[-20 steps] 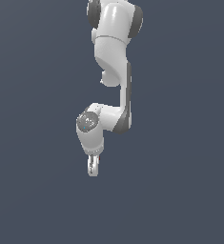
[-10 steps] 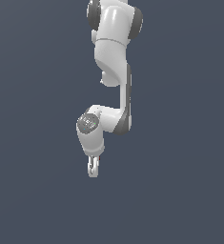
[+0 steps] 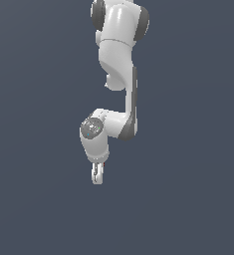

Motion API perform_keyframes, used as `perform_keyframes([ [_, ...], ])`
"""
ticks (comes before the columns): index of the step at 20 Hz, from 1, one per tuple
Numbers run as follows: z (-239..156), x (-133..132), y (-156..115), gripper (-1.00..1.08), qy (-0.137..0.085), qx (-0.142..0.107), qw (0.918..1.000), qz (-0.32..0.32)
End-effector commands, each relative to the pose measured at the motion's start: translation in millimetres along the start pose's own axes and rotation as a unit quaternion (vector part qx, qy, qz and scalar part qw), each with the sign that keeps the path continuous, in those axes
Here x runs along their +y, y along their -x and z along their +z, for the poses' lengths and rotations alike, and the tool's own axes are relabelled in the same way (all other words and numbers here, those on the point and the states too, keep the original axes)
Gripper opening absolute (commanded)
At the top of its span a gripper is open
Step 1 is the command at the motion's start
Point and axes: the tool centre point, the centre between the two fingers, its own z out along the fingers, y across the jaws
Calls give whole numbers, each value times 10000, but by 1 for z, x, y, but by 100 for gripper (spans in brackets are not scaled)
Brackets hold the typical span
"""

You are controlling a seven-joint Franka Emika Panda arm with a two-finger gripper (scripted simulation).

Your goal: Pick up the object and move it to a goal position.

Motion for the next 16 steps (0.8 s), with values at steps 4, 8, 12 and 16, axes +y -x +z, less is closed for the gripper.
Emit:
perform_keyframes([
  [4,-19,1,2,-100,-5,-2,10000,0],
  [8,-45,3,3,-100,-5,-5,10000,2],
  [12,-82,6,6,-100,-4,-9,10000,6],
  [16,-128,9,9,-100,-3,-10,10000,11],
])
